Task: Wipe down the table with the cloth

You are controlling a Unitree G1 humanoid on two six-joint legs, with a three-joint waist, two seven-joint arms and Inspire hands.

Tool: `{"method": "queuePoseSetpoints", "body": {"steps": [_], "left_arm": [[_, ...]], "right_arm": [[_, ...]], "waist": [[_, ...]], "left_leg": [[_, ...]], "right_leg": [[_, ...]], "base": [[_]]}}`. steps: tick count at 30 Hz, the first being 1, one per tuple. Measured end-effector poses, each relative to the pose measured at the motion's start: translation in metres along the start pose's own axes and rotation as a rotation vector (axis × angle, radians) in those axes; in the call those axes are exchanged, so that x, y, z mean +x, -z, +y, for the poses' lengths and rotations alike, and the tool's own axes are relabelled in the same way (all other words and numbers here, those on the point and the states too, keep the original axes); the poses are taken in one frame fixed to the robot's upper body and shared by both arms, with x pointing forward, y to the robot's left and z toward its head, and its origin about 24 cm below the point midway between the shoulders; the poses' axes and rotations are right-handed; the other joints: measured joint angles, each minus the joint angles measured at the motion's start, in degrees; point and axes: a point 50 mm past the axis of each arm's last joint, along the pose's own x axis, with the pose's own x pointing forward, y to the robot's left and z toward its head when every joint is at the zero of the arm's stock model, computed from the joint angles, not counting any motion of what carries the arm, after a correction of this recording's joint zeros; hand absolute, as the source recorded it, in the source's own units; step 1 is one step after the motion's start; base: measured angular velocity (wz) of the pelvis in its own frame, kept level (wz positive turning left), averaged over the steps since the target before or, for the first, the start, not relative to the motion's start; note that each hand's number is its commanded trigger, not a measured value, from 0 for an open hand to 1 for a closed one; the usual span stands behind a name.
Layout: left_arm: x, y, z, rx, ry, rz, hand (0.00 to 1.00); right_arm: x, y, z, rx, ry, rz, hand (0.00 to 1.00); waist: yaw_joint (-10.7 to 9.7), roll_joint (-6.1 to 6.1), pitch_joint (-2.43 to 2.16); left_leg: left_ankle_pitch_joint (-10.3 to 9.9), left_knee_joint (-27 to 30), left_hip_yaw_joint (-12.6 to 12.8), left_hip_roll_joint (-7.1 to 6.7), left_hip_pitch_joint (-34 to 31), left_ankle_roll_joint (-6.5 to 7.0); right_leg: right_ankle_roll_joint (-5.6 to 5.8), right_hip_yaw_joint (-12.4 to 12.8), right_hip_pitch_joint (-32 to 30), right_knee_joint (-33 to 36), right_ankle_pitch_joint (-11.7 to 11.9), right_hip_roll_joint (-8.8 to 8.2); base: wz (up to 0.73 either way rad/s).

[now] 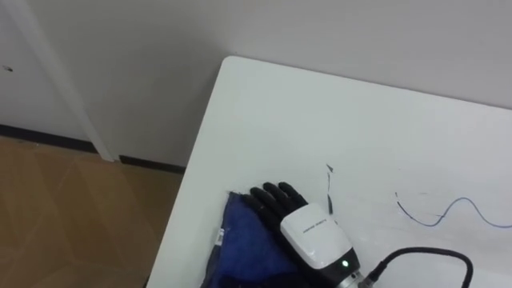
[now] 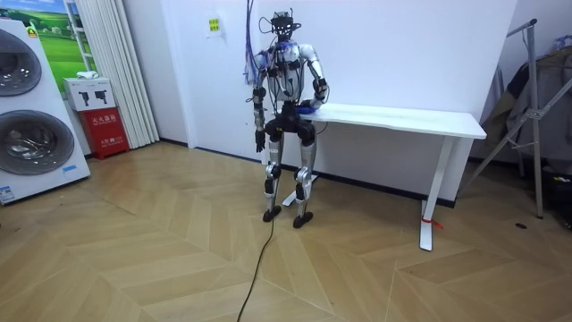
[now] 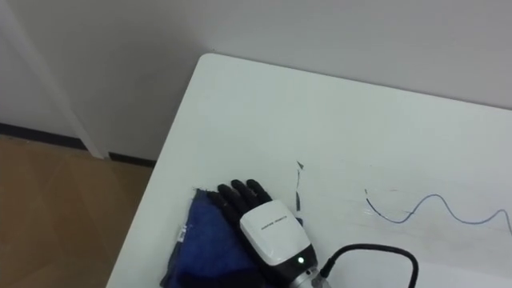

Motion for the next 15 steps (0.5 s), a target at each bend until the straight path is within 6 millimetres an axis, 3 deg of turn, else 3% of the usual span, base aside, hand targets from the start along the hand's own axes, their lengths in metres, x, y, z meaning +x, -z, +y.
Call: {"method": "queuePoseSetpoints", "body": {"steps": [8, 12, 15], "left_arm": [[0.0003, 0.0019, 0.0051, 0.006, -0.023, 0.015, 0.00], [0.0002, 0.0028, 0.0059, -0.015, -0.036, 0.024, 0.00], [0.0004, 0.0024, 0.0060, -0.019, -0.037, 0.026, 0.00]], "right_arm": [[0.0010, -0.0044, -0.0054, 0.023, 0.089, -0.040, 1.00], [0.0004, -0.0053, -0.0059, 0.064, 0.107, -0.030, 1.00], [0.0012, -0.0032, -0.0071, 0.066, 0.109, -0.023, 1.00]], "waist": [[-0.3, 0.12, 0.10], [-0.4, 0.48, 0.60], [-0.3, 0.30, 0.70]], "left_leg": [[0.0, 0.1, -0.2, -0.05, 0.1, 0.01], [-0.1, -0.1, 0.2, -0.04, 0.9, 0.15], [-0.1, 0.0, 0.2, -0.08, 0.9, 0.15]], "right_leg": [[0.01, -0.4, 0.4, 0.0, 0.0, -0.06], [0.02, -0.2, 1.0, 0.0, 0.0, -0.09], [0.02, -0.1, 1.0, 0.0, 0.0, -0.14]], "base": [[0.01], [-0.02], [0.00]]}}
